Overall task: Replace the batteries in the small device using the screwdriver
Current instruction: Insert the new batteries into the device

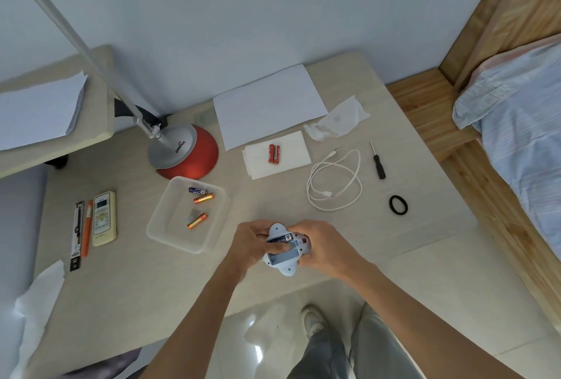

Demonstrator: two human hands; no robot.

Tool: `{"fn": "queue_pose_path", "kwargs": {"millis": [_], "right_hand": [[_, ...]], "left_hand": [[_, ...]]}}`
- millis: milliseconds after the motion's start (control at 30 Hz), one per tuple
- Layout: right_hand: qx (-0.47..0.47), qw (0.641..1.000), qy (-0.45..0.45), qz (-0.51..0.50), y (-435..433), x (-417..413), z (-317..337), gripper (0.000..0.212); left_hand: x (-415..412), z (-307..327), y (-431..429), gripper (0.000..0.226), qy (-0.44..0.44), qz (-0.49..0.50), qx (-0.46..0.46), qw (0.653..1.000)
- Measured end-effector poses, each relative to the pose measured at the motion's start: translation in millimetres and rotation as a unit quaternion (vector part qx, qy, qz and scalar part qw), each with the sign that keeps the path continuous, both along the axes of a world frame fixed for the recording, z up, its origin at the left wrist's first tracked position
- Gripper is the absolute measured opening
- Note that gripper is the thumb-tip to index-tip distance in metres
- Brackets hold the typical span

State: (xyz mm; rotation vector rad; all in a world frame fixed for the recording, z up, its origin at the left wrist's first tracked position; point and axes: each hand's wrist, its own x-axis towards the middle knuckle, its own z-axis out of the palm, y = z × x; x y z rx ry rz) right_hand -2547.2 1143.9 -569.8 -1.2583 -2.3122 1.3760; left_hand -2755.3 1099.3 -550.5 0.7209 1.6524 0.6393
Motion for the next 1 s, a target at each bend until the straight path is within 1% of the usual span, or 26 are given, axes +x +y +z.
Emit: {"fn": "queue_pose_path", "kwargs": {"millis": [267, 433, 533, 633, 700, 733, 800, 833, 900, 967, 1000], "right_hand": [[-0.001, 1.000, -0.004, -0.003, -1.3, 0.7, -2.8, 0.041], [0.000, 1.000, -0.008, -0.003, -2.4, 1.8, -2.3, 0.045], [-0.002, 1.000, -0.005, -0.007, -2.4, 1.1, -3.9, 0.043], [-0.001, 1.000, -0.009, -0.009, -3.2, 0.0, -4.6, 0.040], [0.001, 1.000, -0.018, -0.012, -4.2, -0.5, -6.0, 0.038], [-0.002, 1.000, -0.023, -0.016, -4.6, -0.4, -6.7, 0.039], [-0.009, 0.999, -0.032, -0.021, -5.0, 0.3, -6.7, 0.048], [-0.009, 0.999, -0.035, -0.020, -5.5, 1.0, -6.5, 0.053], [-0.007, 0.999, -0.040, -0.017, -6.3, 1.7, -4.4, 0.055], [-0.004, 0.999, -0.044, -0.019, -7.2, 2.0, -3.0, 0.054], [-0.004, 0.999, -0.046, -0.020, -7.4, 2.0, -2.8, 0.054]], "left_hand": [[0.0, -2.2, -3.5, 0.036, -0.040, 0.060, -0.023, 0.997], [7.5, -1.9, -5.8, 0.033, -0.030, 0.073, -0.013, 0.997], [11.6, -1.9, -9.7, 0.032, -0.020, 0.084, 0.006, 0.996], [12.8, -3.2, -13.4, 0.034, 0.011, 0.083, 0.024, 0.996], [10.7, -1.2, -11.6, 0.038, 0.065, 0.050, 0.037, 0.996], [8.5, 2.5, -8.8, 0.043, 0.107, 0.026, 0.047, 0.993], [0.7, 13.5, -0.3, 0.053, 0.218, -0.031, 0.081, 0.972], [-4.8, 19.3, 5.1, 0.056, 0.278, -0.065, 0.111, 0.952], [-16.0, 30.7, 18.3, 0.058, 0.395, -0.148, 0.185, 0.888], [-24.0, 40.4, 34.0, 0.058, 0.474, -0.215, 0.245, 0.818], [-26.9, 43.4, 43.0, 0.057, 0.503, -0.235, 0.262, 0.789]]}}
